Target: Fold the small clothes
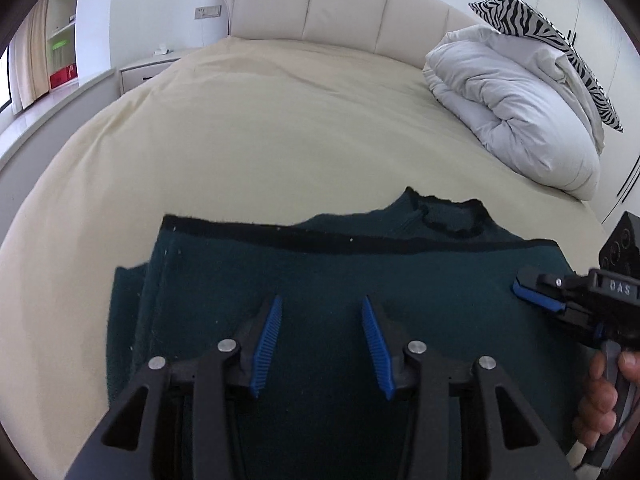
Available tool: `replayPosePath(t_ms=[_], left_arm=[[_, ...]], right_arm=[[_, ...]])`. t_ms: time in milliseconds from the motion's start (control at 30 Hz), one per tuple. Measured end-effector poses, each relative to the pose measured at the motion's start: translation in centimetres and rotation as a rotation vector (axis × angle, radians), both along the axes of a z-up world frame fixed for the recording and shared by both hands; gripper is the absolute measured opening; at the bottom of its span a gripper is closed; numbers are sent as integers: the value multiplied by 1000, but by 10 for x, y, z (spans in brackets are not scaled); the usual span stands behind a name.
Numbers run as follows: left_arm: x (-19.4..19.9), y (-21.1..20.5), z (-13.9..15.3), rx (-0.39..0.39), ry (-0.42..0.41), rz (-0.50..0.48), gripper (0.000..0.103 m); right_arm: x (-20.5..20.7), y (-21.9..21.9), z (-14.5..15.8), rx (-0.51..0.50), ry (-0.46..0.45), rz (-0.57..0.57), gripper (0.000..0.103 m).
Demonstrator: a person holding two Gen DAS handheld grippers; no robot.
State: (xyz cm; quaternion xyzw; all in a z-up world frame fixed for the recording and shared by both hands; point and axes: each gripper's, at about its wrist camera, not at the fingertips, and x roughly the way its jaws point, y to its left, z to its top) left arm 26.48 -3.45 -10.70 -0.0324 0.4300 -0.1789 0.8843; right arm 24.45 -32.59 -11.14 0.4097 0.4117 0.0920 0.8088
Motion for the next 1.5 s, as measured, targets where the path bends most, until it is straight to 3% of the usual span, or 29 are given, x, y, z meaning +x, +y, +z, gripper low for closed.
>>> replayPosePath(t_ms=[67, 267, 467, 500, 533, 633, 767, 867, 933, 1000, 1100, 1233, 1400, 1500], left_arm=[[0, 11, -3, -59, -4, -3, 45], [1, 21, -6, -128, 5, 4, 45], [-2, 50, -1, -200, 21, 49, 36], [-5, 59, 2, -196, 18, 78, 39], [-10, 71, 4, -192, 17, 120, 42], [-28, 93, 8, -241, 46, 172, 45], [-72, 68, 31, -201, -12, 108, 64], [-96, 34, 33, -125, -25, 29, 66], [-102, 19, 23, -80, -1, -3, 66], [-103, 12, 7, -28, 45, -20, 66], [-109, 8, 1, 27, 29, -48, 66], [-105, 12, 1, 8, 56, -46, 65], [-108, 12, -2, 15, 41, -47, 65], [-108, 12, -2, 16, 41, -47, 65]], right_arm=[[4, -17, -19, 59, -4, -49, 14], [-26, -85, -39, 178, -105, -207, 8], [-65, -144, -33, 116, -140, -365, 8], [-71, -152, -32, 117, -138, -390, 8], [-81, -160, -28, 82, -114, -433, 17], [-109, -172, -17, 22, -75, -494, 17], [-142, -142, 19, 28, -165, -442, 17], [-144, -79, 42, 59, -261, -300, 21], [-133, -31, 39, 71, -232, -156, 32], [-121, 17, 23, 100, -177, -42, 32], [-109, 68, -8, 136, -70, 77, 32], [-119, 63, -25, 179, -64, 27, 28], [-153, -10, -26, 143, -67, -174, 27], [-183, -61, -16, 52, -53, -317, 29]])
